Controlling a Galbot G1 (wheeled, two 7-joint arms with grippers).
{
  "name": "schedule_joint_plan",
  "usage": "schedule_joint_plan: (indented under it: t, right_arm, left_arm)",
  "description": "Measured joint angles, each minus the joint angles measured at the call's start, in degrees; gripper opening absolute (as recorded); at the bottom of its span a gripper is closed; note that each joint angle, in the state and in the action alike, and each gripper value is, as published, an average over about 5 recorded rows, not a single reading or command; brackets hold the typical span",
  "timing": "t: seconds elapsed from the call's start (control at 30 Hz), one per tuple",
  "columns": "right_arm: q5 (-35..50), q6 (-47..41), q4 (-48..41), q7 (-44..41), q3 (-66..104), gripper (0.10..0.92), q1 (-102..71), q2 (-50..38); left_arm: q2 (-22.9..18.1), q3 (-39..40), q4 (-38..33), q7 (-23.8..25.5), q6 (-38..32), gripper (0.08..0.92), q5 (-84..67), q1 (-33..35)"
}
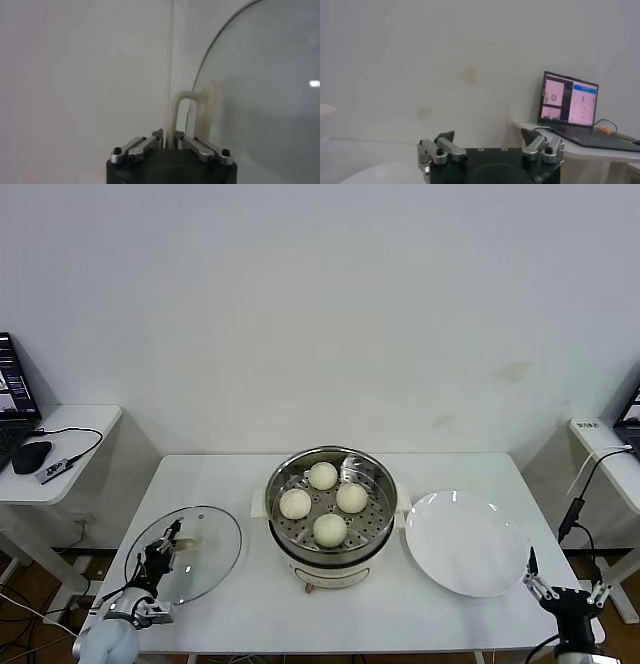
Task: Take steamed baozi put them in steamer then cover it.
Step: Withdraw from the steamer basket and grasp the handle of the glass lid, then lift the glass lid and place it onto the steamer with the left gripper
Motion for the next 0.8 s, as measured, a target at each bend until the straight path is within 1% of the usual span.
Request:
schedule_joint_plan:
  t: [0.17, 0.3, 0.57, 0.8]
  right_arm:
    - [-0.4, 0.0, 0.2, -0.2, -0.7, 0.823, 0.0, -0.4]
    - [-0.8, 0.0, 0.2, -0.4, -1.3, 0.823, 0.0, -0.6]
    - [-1.5, 0.0, -0.4, -1.0, -1.9, 0.823, -0.1, -1.4]
    - [-2.3, 0.1, -0.8, -1.3, -2.5, 0.823, -0.4, -1.6]
  left_arm:
    - [0.9, -0.9, -3.4, 0.1, 1.4, 0.149, -0.4, 1.5]
    - [2.0, -2.1, -7.6, 1.2, 3.8, 0.149, -0.4, 3.0]
    - [4.7, -5.3, -17.3, 5.8, 9.1, 0.149, -1.7, 5.7]
    - [7.1, -5.6, -25.2, 10.3, 13.3, 0.149, -4.0, 6.0]
